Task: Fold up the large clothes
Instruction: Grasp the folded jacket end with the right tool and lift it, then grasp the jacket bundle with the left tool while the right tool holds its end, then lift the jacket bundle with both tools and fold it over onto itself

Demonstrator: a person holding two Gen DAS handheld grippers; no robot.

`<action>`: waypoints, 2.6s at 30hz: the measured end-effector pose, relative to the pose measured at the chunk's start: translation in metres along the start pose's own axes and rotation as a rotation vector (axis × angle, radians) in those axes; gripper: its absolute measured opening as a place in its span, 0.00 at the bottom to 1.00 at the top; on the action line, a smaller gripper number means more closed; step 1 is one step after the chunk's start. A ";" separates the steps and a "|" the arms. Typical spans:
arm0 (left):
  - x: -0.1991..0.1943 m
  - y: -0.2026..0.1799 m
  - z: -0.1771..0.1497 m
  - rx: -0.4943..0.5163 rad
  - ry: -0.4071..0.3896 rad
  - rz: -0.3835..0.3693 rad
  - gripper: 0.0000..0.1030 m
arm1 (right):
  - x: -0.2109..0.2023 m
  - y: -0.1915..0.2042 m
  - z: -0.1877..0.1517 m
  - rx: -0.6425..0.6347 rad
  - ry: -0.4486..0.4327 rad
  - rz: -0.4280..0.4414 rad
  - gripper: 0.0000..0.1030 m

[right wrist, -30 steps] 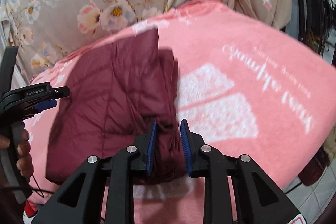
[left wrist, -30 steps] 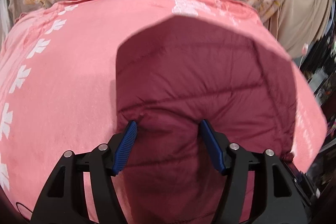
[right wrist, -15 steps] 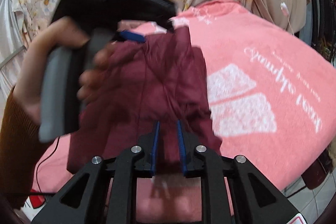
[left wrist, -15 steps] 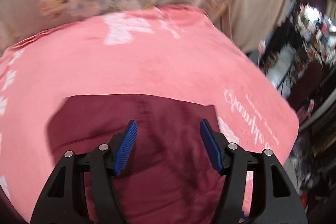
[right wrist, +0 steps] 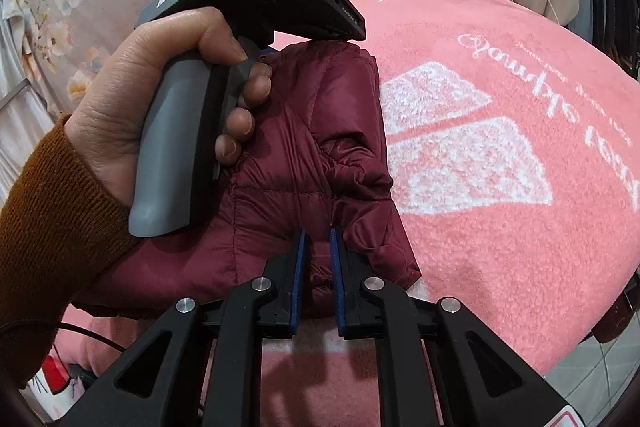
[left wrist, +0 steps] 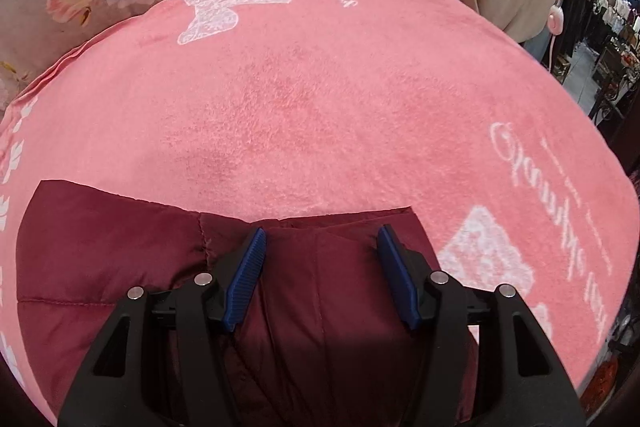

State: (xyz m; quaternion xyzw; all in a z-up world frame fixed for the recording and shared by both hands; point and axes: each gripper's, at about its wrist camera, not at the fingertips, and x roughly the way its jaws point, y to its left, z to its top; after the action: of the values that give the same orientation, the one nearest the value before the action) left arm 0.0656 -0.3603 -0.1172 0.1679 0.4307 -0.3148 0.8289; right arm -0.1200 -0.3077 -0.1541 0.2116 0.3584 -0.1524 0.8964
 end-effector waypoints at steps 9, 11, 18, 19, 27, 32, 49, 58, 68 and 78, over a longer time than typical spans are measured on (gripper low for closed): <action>0.018 0.004 -0.003 -0.008 -0.017 0.024 0.55 | 0.000 0.008 -0.005 -0.065 -0.023 -0.018 0.08; 0.009 0.010 -0.003 -0.029 -0.027 -0.003 0.55 | -0.014 0.010 0.001 -0.059 -0.027 -0.020 0.13; -0.122 0.096 -0.038 -0.217 -0.183 -0.008 0.76 | -0.063 0.007 0.015 -0.061 -0.150 -0.075 0.46; -0.138 0.113 -0.048 -0.255 -0.196 -0.003 0.81 | -0.065 0.006 0.017 -0.058 -0.158 -0.079 0.49; -0.180 0.216 -0.167 -0.563 -0.117 0.029 0.83 | -0.033 -0.016 0.031 0.034 -0.066 -0.032 0.58; -0.147 0.209 -0.190 -0.632 -0.040 -0.146 0.83 | -0.006 -0.024 0.028 0.103 0.005 0.024 0.62; -0.078 0.179 -0.161 -0.588 -0.035 -0.474 0.63 | 0.017 -0.001 0.043 0.102 0.054 0.153 0.20; -0.195 0.195 -0.103 -0.375 -0.333 -0.436 0.33 | -0.076 0.096 0.099 -0.110 -0.259 0.187 0.14; -0.355 0.270 -0.082 -0.266 -0.755 -0.315 0.34 | -0.142 0.223 0.161 -0.382 -0.607 0.261 0.14; -0.333 0.369 -0.104 -0.376 -0.723 -0.154 0.36 | -0.028 0.298 0.175 -0.449 -0.428 0.294 0.14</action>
State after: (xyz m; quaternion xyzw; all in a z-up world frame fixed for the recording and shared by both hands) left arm 0.1053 0.0977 0.0990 -0.1404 0.1730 -0.3304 0.9172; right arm 0.0886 -0.1322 0.0603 0.0216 0.1523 0.0202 0.9879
